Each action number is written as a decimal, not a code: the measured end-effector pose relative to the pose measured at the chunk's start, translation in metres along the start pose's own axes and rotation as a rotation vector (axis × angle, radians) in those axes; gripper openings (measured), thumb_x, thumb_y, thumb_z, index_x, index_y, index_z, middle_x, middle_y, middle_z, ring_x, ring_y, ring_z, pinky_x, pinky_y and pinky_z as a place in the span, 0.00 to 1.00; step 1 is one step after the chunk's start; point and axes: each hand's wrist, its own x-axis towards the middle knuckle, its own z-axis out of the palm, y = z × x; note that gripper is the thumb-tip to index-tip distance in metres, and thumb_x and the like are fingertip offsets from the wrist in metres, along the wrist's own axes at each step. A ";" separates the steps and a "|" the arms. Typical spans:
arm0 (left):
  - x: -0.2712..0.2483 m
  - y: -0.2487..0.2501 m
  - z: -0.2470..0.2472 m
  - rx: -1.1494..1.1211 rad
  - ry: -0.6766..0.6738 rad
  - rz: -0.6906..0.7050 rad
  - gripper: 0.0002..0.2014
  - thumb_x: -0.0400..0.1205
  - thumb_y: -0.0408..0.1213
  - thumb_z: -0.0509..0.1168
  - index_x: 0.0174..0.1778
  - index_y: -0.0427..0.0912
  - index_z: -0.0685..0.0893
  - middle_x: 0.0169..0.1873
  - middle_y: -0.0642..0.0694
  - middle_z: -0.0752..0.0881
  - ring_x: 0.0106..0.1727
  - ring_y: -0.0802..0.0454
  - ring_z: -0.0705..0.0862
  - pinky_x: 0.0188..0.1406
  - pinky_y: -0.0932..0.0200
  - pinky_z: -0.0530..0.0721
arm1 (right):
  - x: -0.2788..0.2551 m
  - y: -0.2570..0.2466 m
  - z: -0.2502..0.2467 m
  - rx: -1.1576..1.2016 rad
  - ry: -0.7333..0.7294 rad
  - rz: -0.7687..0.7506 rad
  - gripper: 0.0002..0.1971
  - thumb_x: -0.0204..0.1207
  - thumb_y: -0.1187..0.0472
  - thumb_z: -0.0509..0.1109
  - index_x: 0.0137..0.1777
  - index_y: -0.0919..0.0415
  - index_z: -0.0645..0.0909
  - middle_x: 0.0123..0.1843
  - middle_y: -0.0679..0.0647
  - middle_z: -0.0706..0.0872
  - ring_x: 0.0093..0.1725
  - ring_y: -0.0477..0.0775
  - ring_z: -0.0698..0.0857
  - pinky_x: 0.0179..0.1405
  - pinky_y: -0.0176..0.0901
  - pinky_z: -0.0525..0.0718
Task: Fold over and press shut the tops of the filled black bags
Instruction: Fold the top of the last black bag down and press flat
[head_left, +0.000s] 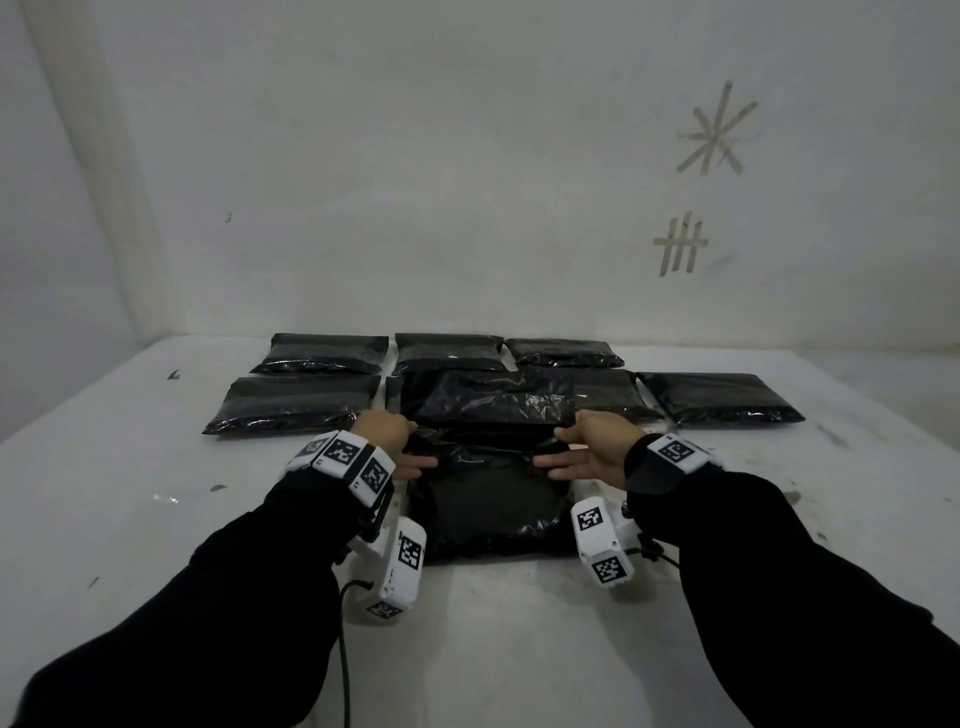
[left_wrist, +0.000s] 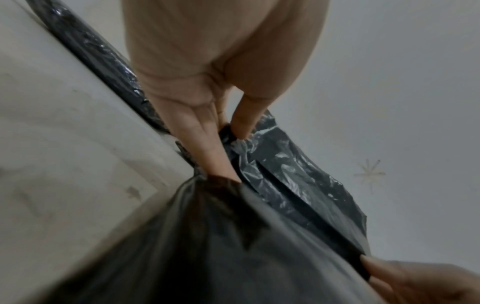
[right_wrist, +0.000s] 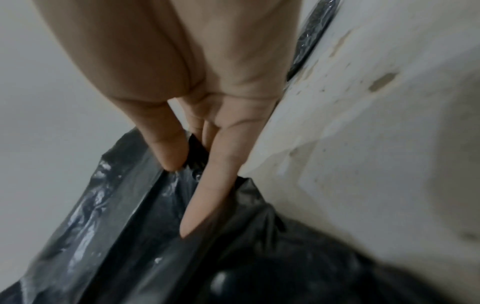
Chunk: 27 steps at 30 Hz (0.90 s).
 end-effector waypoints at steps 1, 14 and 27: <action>-0.001 0.000 0.002 0.004 -0.003 0.001 0.18 0.86 0.29 0.56 0.71 0.28 0.71 0.65 0.30 0.80 0.60 0.34 0.85 0.35 0.51 0.85 | -0.001 0.000 -0.002 -0.010 0.000 0.001 0.23 0.83 0.73 0.55 0.73 0.53 0.59 0.59 0.55 0.77 0.51 0.67 0.89 0.32 0.51 0.88; 0.004 0.006 0.007 -0.097 0.001 -0.009 0.15 0.85 0.27 0.58 0.68 0.30 0.74 0.64 0.35 0.81 0.59 0.37 0.86 0.32 0.58 0.83 | 0.010 0.004 -0.004 0.062 -0.006 -0.127 0.06 0.82 0.70 0.62 0.56 0.63 0.75 0.58 0.60 0.82 0.43 0.62 0.88 0.33 0.47 0.89; 0.004 -0.002 0.004 -0.174 -0.028 0.075 0.20 0.85 0.42 0.61 0.73 0.40 0.72 0.73 0.41 0.75 0.53 0.33 0.86 0.41 0.47 0.85 | 0.005 0.005 -0.008 0.064 -0.008 -0.145 0.07 0.85 0.59 0.60 0.57 0.59 0.77 0.63 0.55 0.79 0.49 0.68 0.87 0.33 0.56 0.89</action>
